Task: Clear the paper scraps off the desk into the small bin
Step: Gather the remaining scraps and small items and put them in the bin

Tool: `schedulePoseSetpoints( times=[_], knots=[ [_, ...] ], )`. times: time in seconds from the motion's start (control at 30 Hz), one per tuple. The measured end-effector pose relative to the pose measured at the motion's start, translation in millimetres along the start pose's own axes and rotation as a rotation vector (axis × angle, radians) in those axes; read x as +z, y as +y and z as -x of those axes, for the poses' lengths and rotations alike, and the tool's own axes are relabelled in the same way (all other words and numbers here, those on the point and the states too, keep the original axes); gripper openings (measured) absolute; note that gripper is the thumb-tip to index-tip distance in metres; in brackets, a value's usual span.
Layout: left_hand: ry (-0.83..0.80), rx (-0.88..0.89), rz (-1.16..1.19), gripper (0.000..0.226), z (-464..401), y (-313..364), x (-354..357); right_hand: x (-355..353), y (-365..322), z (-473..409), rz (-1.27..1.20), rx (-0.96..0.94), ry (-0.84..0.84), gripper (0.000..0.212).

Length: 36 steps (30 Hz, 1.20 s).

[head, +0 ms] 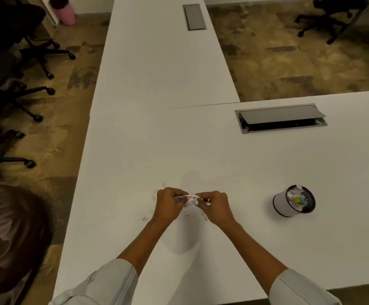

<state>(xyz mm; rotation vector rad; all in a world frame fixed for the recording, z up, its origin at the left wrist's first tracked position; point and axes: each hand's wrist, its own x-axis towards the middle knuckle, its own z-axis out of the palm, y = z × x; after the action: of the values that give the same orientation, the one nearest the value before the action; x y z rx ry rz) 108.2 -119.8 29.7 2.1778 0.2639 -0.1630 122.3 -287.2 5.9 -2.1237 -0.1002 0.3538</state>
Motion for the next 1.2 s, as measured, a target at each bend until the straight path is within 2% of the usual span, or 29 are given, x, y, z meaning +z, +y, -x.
schedulePoseSetpoints(
  times=[0.23, 0.4, 0.57, 0.77, 0.9, 1.07, 1.2],
  knots=[
    [-0.13, 0.161, 0.069, 0.013, -27.2, 99.1, 67.2, -121.2, 22.4, 21.8, 0.056, 0.067, 0.237, 0.013],
    [-0.24, 0.257, 0.124, 0.01, -36.9, 176.9, 132.9, -199.1, 56.3, 32.2, 0.085, 0.16, 0.511, 0.008],
    [-0.299, 0.202, 0.088, 0.017, -38.1, 213.2, 206.6, -232.5, 104.8, 39.7, 0.113, 0.269, 0.662, 0.01],
    [-0.318, 0.179, 0.009, 0.016, -39.1, 209.9, 251.2, -235.7, 136.4, 37.2, 0.113, 0.361, 0.612, 0.01],
    [-0.342, 0.191, -0.086, 0.014, -41.0, 204.1, 258.3, -234.7, 138.8, 37.2, 0.225, 0.453, 0.563, 0.004],
    [-0.336, 0.295, -0.269, 0.02, -35.1, 199.8, 262.7, -239.5, 140.1, 41.8, 0.192, 0.402, 0.485, 0.01],
    [-0.382, 0.273, -0.279, 0.017, -33.5, 200.1, 264.0, -247.4, 139.9, 52.6, 0.209, 0.336, 0.386, 0.023]
  ],
)
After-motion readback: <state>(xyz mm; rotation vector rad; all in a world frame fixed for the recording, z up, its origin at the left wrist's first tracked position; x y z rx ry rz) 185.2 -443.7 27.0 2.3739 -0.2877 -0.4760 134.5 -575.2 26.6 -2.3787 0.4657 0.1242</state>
